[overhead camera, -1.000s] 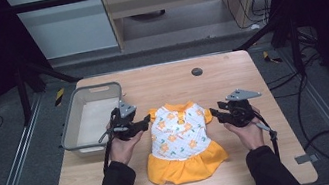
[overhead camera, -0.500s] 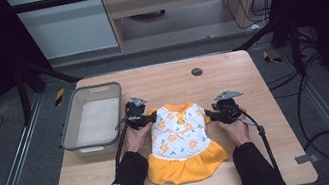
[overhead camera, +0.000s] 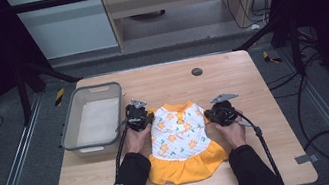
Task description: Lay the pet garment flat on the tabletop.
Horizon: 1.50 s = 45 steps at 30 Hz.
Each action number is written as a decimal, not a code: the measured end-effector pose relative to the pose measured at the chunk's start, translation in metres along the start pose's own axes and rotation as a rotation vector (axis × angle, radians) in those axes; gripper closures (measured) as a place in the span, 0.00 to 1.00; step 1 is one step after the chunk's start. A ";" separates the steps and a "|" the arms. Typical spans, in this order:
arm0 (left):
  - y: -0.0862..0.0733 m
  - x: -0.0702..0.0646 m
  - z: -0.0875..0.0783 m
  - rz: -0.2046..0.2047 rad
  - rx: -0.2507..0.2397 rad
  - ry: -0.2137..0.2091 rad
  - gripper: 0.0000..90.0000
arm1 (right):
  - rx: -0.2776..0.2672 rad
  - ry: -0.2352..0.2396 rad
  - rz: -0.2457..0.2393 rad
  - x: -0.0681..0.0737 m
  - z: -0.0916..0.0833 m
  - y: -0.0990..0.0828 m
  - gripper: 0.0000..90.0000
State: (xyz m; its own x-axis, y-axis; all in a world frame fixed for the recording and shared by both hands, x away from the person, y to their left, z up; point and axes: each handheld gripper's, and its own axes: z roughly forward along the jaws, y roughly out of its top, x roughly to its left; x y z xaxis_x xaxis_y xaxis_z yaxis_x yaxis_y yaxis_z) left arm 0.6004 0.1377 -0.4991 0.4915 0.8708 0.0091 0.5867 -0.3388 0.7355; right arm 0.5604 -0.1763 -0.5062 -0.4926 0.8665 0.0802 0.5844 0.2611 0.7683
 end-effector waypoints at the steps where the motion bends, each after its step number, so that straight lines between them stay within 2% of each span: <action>1: 0.000 -0.002 0.000 0.004 0.004 0.000 0.85 | -0.001 -0.001 -0.003 0.000 0.000 0.000 0.96; 3: 0.001 -0.005 -0.001 0.002 0.017 -0.002 0.95 | -0.003 0.001 -0.003 0.000 0.000 0.001 0.96; 5: 0.003 -0.005 -0.003 0.002 0.033 -0.004 0.98 | -0.019 0.004 -0.007 0.000 -0.002 0.002 0.96; 6: 0.004 -0.005 -0.005 0.008 0.032 -0.001 0.99 | -0.049 0.014 -0.008 -0.001 -0.007 0.006 0.96; 7: 0.007 -0.003 -0.015 0.006 -0.010 -0.012 0.99 | -0.069 0.019 -0.008 -0.001 -0.011 0.009 0.96; 8: 0.007 -0.003 -0.015 0.006 -0.010 -0.012 0.99 | -0.069 0.019 -0.008 -0.001 -0.011 0.009 0.96; 9: 0.010 -0.001 -0.023 -0.015 -0.060 -0.022 0.99 | -0.092 0.023 -0.019 -0.001 -0.015 0.013 0.96; 11: 0.015 0.001 -0.036 -0.025 -0.125 -0.026 0.99 | -0.131 0.024 -0.032 -0.001 -0.022 0.022 0.96; 13: 0.023 0.001 -0.048 -0.022 -0.187 -0.017 0.99 | -0.173 0.011 -0.055 0.001 -0.028 0.033 0.96; 15: 0.029 0.000 -0.056 -0.020 -0.230 0.010 0.99 | -0.216 -0.011 -0.079 0.002 -0.032 0.046 0.95; 17: 0.034 0.001 -0.056 -0.005 -0.209 0.044 0.97 | -0.240 -0.044 -0.107 0.001 -0.032 0.055 0.93; 18: 0.035 0.002 -0.053 -0.002 -0.191 0.064 0.95 | -0.233 -0.062 -0.109 0.000 -0.030 0.059 0.88; 19: 0.037 0.004 -0.049 0.000 -0.155 0.099 0.86 | -0.226 -0.079 -0.112 -0.001 -0.028 0.062 0.82; 20: 0.036 0.006 -0.048 -0.010 -0.147 0.112 0.76 | -0.232 -0.122 -0.123 -0.004 -0.027 0.064 0.76; 21: 0.036 0.008 -0.048 -0.024 -0.145 0.110 0.71 | -0.227 -0.132 -0.121 -0.005 -0.027 0.065 0.71; 23: 0.034 0.012 -0.050 -0.056 -0.140 0.093 0.67 | -0.231 -0.132 -0.122 -0.005 -0.030 0.065 0.68; 26: 0.032 0.013 -0.056 -0.064 -0.137 0.075 0.64 | -0.229 -0.121 -0.142 -0.004 -0.040 0.063 0.66; 29: 0.031 0.007 -0.068 -0.034 -0.142 0.043 0.61 | -0.218 -0.082 -0.155 0.003 -0.057 0.060 0.65; 31: 0.029 0.000 -0.078 -0.011 -0.156 0.014 0.61 | -0.223 -0.070 -0.162 0.005 -0.062 0.059 0.65; 34: 0.022 -0.012 -0.095 0.040 -0.158 -0.035 0.63 | -0.218 -0.018 -0.164 0.016 -0.077 0.052 0.66; 38: 0.006 -0.026 -0.111 0.112 -0.120 -0.063 0.69 | -0.202 0.031 -0.174 0.028 -0.093 0.038 0.70; 40: -0.004 -0.032 -0.114 0.116 -0.104 -0.091 0.72 | -0.185 0.048 -0.180 0.034 -0.097 0.029 0.72; 43: -0.023 -0.043 -0.114 0.127 -0.060 -0.130 0.76 | -0.156 0.080 -0.164 0.040 -0.100 0.014 0.77; 45: -0.033 -0.049 -0.112 0.134 -0.033 -0.153 0.81 | -0.102 0.124 -0.159 0.046 -0.095 -0.004 0.82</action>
State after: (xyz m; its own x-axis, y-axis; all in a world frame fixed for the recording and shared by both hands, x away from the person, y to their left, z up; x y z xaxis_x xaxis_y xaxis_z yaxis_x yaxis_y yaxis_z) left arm 0.4848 0.1456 -0.4483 0.6574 0.7535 0.0076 0.4892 -0.4344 0.7562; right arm 0.4746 -0.1783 -0.4449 -0.6523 0.7575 0.0260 0.4285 0.3403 0.8370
